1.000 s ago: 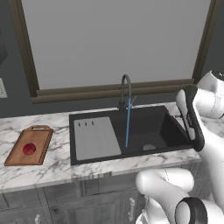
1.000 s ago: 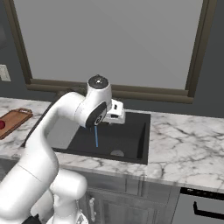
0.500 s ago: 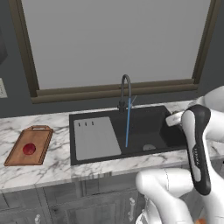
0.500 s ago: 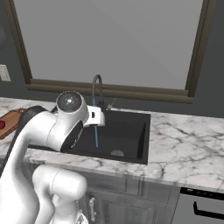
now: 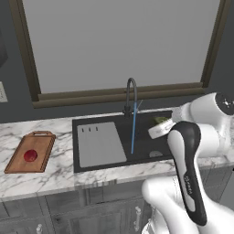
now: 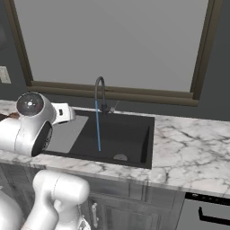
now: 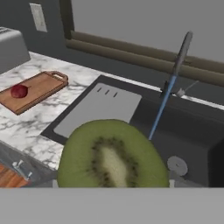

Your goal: Pick the pear, kiwi from the sink and place them on the cutting board to airdry. Then turn off the sink faucet.

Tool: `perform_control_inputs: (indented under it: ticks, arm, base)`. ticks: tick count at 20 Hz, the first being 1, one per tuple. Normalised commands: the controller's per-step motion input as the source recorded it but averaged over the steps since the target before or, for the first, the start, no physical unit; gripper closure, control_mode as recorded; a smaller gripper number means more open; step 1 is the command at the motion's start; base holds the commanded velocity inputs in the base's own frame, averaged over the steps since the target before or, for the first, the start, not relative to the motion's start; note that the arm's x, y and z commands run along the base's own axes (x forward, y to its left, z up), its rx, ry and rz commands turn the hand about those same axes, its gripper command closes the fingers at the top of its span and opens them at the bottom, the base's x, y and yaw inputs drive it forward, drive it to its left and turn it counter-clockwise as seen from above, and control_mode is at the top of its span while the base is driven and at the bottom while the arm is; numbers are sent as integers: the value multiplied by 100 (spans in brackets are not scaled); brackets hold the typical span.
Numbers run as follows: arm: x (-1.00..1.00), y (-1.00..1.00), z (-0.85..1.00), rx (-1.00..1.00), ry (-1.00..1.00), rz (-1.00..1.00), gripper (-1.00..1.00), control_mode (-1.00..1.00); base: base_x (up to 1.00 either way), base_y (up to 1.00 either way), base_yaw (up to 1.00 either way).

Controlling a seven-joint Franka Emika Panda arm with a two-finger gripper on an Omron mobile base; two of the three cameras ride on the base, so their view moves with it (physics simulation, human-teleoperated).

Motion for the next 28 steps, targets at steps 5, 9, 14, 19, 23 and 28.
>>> perform_control_inputs:
  ticks: [5,9,14,19,23,28]
  arm:
    - [0,96,15,-4,0,13,100,-100]
    - [0,97,0,-3,-1,17,100,-100]
    - [0,82,0,-5,-4,16,100,-100]
    - [0,68,0,-8,-5,9,100,-100]
    - [0,55,0,-5,-3,7,100,-100]
    - [14,49,0,-4,-2,5,100,-100]
  base:
    - [0,0,0]
    - [0,0,0]
    - [0,0,0]
    - [0,0,0]
    - [0,0,0]
    - [0,0,0]
